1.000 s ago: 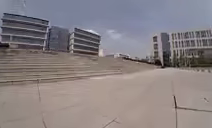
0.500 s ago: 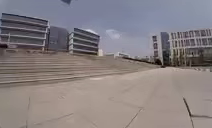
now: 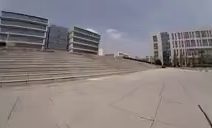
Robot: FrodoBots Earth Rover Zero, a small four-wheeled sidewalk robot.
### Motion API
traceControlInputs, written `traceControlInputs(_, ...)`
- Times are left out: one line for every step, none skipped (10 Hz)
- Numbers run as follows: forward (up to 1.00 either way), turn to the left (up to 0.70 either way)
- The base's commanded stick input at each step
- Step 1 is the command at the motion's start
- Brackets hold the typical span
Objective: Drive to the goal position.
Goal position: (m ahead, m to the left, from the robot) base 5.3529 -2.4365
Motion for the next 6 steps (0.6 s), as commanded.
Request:
traceControlInputs(0.70,0.00)
traceControlInputs(0.70,0.00)
traceControlInputs(0.70,0.00)
traceControlInputs(0.70,0.00)
traceControlInputs(0.70,0.00)
traceControlInputs(0.70,0.00)
